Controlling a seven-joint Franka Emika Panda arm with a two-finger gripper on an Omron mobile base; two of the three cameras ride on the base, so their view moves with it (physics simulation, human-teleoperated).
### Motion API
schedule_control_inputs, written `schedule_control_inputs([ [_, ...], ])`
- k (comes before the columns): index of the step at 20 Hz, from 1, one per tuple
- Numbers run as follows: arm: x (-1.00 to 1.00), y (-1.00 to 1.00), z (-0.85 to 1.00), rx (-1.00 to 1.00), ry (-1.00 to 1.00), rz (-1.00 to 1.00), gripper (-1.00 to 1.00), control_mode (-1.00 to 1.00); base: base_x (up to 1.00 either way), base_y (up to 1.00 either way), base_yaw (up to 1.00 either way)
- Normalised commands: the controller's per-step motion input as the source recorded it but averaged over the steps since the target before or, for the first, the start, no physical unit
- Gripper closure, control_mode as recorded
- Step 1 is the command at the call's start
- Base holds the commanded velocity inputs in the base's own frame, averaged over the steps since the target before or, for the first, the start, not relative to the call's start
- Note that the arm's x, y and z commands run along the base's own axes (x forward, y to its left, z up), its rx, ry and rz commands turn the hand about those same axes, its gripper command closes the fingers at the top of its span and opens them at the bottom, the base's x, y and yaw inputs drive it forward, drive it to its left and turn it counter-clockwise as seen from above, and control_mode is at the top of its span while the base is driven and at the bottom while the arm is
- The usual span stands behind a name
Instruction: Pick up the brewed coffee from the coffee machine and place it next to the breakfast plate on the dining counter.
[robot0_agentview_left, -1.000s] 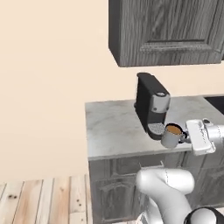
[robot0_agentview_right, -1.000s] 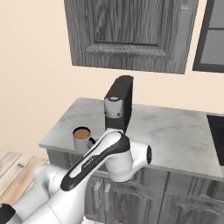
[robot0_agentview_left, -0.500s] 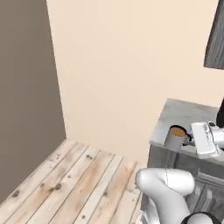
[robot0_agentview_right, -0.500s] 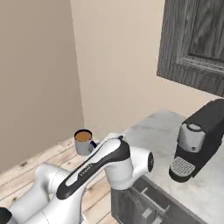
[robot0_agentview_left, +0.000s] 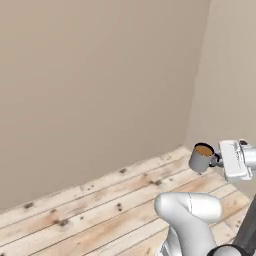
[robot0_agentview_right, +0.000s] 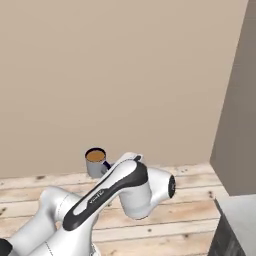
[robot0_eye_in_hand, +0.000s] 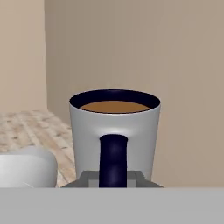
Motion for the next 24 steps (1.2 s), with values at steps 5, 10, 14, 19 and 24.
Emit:
schedule_control_inputs([
  [5, 0.0, 0.0, 0.0, 0.0, 0.0, 0.0, 1.0, 1.0, -0.22, 0.17, 1.0],
  [10, 0.0, 0.0, 0.0, 0.0, 0.0, 0.0, 1.0, 1.0, -0.04, 0.02, 1.0],
  [14, 0.0, 0.0, 0.0, 0.0, 0.0, 0.0, 1.0, 1.0, 0.02, 0.0, 0.97],
  [19, 0.0, 0.0, 0.0, 0.0, 0.0, 0.0, 1.0, 1.0, 0.22, -0.11, 0.92],
  [24, 0.0, 0.0, 0.0, 0.0, 0.0, 0.0, 1.0, 1.0, 0.36, -0.18, 0.88],
])
